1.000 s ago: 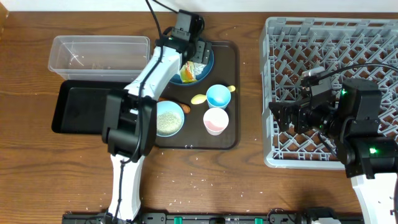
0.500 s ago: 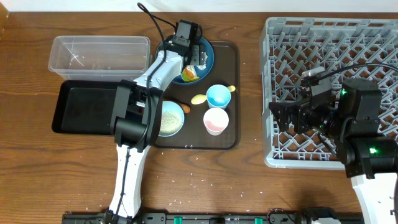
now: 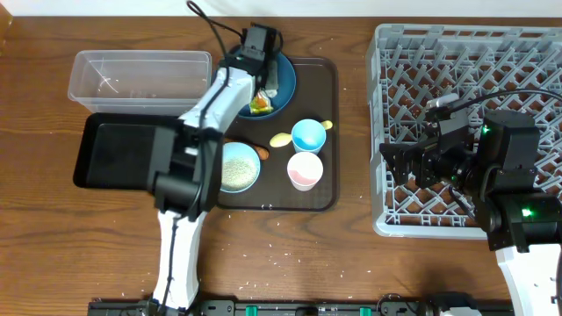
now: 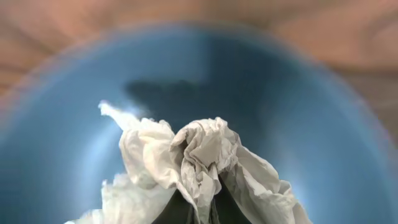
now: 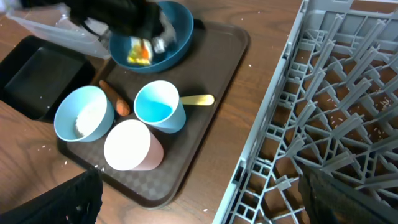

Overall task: Sort waste into correct bins and load items into the dishwasher rack
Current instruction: 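Carry the paper and wrapper left and drop them into the clear bin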

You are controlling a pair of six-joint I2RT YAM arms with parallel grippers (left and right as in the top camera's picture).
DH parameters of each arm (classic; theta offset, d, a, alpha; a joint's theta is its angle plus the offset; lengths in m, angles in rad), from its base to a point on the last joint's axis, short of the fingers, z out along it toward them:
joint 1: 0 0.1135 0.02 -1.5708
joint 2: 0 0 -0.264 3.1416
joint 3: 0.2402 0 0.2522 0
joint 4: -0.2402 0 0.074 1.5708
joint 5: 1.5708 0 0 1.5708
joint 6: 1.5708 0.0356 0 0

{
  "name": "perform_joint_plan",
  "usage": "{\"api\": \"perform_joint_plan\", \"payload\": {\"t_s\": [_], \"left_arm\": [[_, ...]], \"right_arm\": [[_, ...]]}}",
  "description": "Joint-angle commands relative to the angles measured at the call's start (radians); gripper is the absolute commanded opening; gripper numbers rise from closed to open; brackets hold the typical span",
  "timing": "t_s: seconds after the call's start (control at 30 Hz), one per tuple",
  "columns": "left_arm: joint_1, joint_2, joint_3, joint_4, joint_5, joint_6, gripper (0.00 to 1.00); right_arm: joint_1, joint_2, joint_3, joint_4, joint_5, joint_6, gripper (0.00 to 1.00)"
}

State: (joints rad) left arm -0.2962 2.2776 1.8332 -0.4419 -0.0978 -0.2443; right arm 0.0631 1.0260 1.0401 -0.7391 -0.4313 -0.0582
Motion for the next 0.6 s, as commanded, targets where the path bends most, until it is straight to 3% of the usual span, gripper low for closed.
{"api": "perform_joint_plan", "payload": {"t_s": [0.0,0.2,0.47,0.5,0.57], "left_arm": [[0.034,-0.199,0.013,-0.021,-0.027,-0.021,0.06],[0.165,-0.280,0.013,-0.095,-0.121,-0.025,0.06],[0.385,-0.154,-0.004,-0.113,-0.068,-0.053,0.06],[0.399,-0.137,-0.004,-0.105,-0.065,-0.053,0.08],[0.420,-0.110,-0.004,-0.096,-0.058,-0.053,0.23]], "right_arm": [[-0.010,0.000,0.018,0.002,-0.014,0.013,0.99],[-0.010,0.000,0.018,0.006,-0.014,0.013,0.99],[-0.010,0.000,0.018,0.006,-0.015,0.021,0.99],[-0.010,0.000,0.018,0.009,-0.014,0.021,0.99],[-0.010,0.000,0.018,0.016,-0.014,0.021,0.99]]}}
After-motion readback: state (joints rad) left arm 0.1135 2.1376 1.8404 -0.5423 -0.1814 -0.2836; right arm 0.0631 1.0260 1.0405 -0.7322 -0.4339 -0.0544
